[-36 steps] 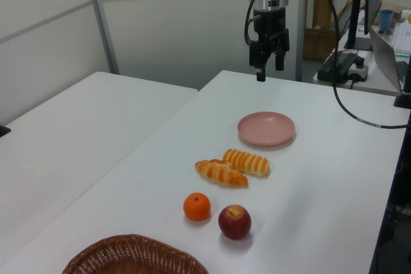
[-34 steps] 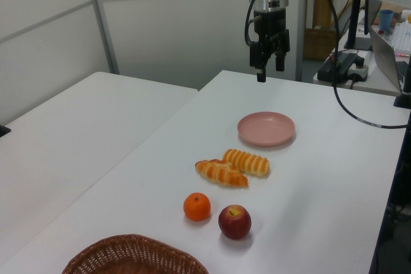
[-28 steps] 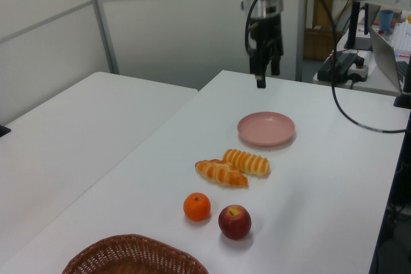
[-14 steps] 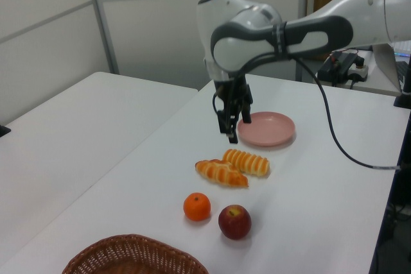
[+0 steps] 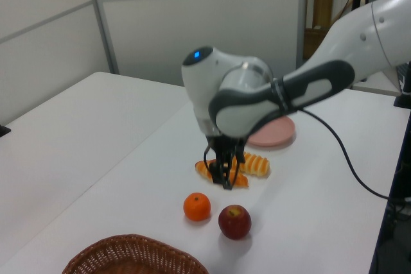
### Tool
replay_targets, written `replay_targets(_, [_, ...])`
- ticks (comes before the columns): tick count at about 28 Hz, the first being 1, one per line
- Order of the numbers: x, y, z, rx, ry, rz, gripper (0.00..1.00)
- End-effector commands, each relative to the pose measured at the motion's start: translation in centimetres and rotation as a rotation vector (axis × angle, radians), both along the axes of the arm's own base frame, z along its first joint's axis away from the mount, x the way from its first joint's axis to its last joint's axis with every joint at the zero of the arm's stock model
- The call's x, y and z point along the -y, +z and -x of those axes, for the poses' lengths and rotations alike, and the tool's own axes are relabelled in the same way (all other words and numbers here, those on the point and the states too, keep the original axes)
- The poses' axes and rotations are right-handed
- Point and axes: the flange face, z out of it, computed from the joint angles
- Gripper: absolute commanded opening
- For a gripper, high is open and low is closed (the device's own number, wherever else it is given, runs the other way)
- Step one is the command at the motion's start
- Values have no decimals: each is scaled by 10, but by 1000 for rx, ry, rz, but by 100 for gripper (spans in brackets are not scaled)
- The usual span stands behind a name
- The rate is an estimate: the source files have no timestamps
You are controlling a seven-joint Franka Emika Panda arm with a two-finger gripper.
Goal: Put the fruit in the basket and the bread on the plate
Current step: 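Lower the open gripper around the red apple and close it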
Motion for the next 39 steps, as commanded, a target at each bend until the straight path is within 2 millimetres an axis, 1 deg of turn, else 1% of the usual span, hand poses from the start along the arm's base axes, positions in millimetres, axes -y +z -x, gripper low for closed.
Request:
replay_targets(1, [-19, -24, 26, 50, -15, 48, 100])
replay_targets(4, [-28, -40, 32, 40, -1, 62, 100])
replay_targets(7, [-42, -48, 37, 31, 9, 68, 100])
replay_targets(12, [-53, -56, 42, 21, 16, 74, 100])
replay_targets(16, [-55, -69, 42, 0, 17, 81, 100])
replay_targets(17, [-56, -80, 41, -16, 19, 88, 100])
replay_targets(22, [-61, -105, 37, -12, 12, 108, 100])
replay_targets(28, [-62, -126, 36, -27, 14, 115, 100])
replay_targets(30, [-62, -130, 34, -30, 17, 118, 100])
replay_targets(33, [-62, -130, 33, -26, 18, 123, 100])
replay_targets(39, [-60, -113, 18, 14, 4, 111, 100])
